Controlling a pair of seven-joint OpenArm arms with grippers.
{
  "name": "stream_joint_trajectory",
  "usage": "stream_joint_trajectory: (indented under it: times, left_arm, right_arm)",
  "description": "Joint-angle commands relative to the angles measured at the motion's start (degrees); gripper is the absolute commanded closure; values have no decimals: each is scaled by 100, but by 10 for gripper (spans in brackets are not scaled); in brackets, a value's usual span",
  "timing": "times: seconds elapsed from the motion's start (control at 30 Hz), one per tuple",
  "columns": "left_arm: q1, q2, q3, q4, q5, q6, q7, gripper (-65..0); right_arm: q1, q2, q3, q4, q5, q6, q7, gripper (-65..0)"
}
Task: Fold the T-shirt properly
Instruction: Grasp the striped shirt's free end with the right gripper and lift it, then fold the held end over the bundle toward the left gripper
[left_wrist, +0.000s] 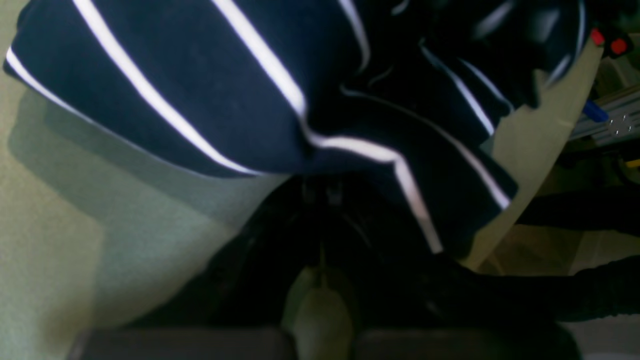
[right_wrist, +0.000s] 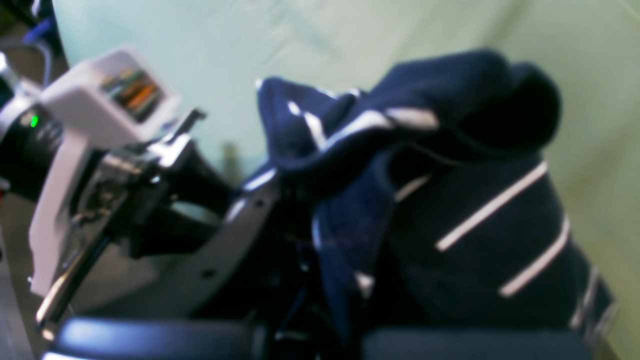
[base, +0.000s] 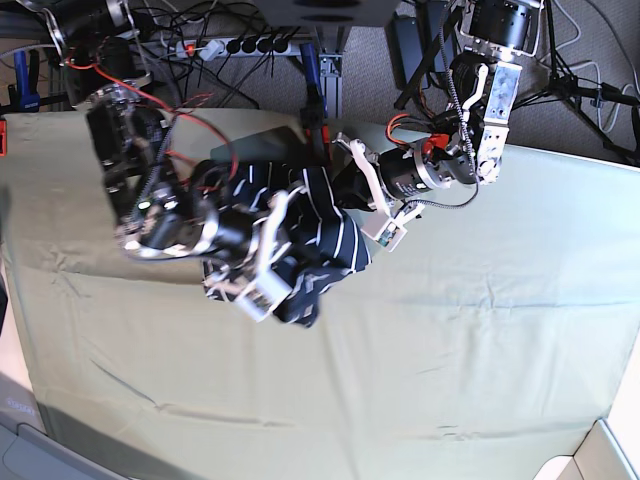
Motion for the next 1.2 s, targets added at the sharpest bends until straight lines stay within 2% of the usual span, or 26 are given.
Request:
stream_joint_trajectory:
  times: [0.0, 0.1, 0.13, 0.2, 0.23, 0.27, 0.3, 0.43, 0.57, 0.7, 0.9, 1.1, 1.13, 1.17]
  left_arm:
    - [-61, 28, 0, 83, -114, -135, -103, 0]
    - [-61, 26, -2, 83, -114, -135, -103, 0]
    - [-59, 26, -2, 83, -114, -135, -101, 0]
    - [-59, 24, -2, 83, -111, -135, -101, 0]
    - [-61, 22, -2, 83, -114, -135, -103, 0]
    - [-61, 4, -2, 83, -114, -135, -103, 0]
    - [-61, -15, -2, 83, -118, -135, -105, 0]
    - [-63, -70, -17, 83, -116, -135, -103, 0]
    - [-63, -105, -101, 83, -116, -135, -105, 0]
    - [-61, -116, -494, 83, -166, -135, -105, 0]
    - [-61, -118, -1045, 83, -444, -135, -101, 0]
    - [-63, -177, -1213, 83, -444, -135, 4, 0]
    - [-63, -219, -1213, 83, -450, -135, 2, 0]
    - [-66, -251, -1213, 83, -455, -135, 2, 0]
  right_arm:
    - [107, 2, -63, 101, 26, 402, 164, 0]
    - [107, -13, -308, 103, 15, 402, 149, 0]
    - [107, -13, -352, 103, 17, 402, 149, -55]
    - [107, -13, -378, 103, 26, 402, 149, -244]
    - [107, -13, -378, 103, 63, 402, 149, -317]
    - [109, -15, -378, 109, 109, 404, 151, -361]
    - [109, -26, -376, 127, 197, 402, 151, -371]
    - [109, -28, -374, 214, 560, 404, 151, -371]
    - [166, -28, -374, 232, 601, 402, 153, -371]
    - [463, -31, -289, 243, 599, 385, 149, -371]
    - [800, -33, 197, 243, 754, 387, 127, -370]
    - [870, -107, 778, 236, 514, 387, 109, -368]
    - [870, -105, 907, 232, 407, 387, 109, -358]
    - [870, -105, 1036, 229, 280, 387, 109, -314]
